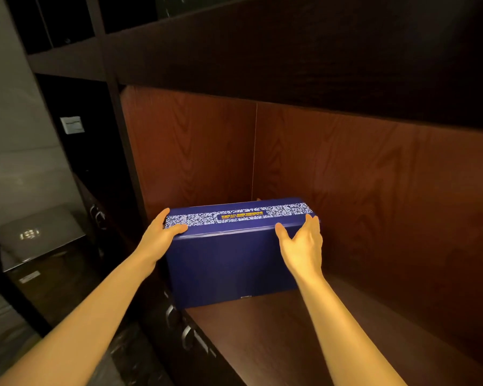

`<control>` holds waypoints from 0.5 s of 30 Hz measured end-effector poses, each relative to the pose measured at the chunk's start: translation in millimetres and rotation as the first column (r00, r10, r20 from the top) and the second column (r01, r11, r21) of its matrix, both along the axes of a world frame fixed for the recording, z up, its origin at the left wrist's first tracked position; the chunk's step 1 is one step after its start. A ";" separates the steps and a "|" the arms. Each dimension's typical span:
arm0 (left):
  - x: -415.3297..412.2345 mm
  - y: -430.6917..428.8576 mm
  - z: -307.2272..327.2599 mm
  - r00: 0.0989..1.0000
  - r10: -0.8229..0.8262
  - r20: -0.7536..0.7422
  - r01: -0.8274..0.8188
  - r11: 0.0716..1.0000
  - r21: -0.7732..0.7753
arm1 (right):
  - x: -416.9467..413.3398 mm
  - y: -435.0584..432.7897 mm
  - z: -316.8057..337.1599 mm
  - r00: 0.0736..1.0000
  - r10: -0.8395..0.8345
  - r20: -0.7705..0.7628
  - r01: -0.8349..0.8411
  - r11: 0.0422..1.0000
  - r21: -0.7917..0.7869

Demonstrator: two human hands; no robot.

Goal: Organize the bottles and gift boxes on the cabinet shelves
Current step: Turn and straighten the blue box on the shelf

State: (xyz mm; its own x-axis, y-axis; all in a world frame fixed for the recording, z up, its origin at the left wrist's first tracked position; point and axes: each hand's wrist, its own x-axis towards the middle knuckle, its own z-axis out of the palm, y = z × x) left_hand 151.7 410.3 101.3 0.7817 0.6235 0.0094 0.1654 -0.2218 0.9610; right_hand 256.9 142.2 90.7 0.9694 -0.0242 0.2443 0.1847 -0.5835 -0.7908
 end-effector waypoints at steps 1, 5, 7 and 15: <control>2.5 1.4 0.8 1.000 -0.004 -0.013 0.004 1.000 0.008 | 2.3 2.8 -1.6 1.000 -0.010 0.004 0.011 1.000 -0.024; 7.9 0.7 1.7 0.997 -0.041 -0.064 0.048 0.992 0.117 | 8.1 11.6 -6.6 0.999 -0.031 0.014 0.032 0.993 -0.117; 7.2 0.3 1.1 0.994 -0.063 -0.084 0.075 0.986 0.149 | 11.0 14.6 -7.8 0.999 -0.036 0.016 0.038 0.989 -0.144; -2.1 6.1 3.0 0.982 -0.113 -0.150 0.145 0.964 0.221 | 30.8 30.4 -6.5 0.999 -0.041 0.008 0.042 0.991 -0.129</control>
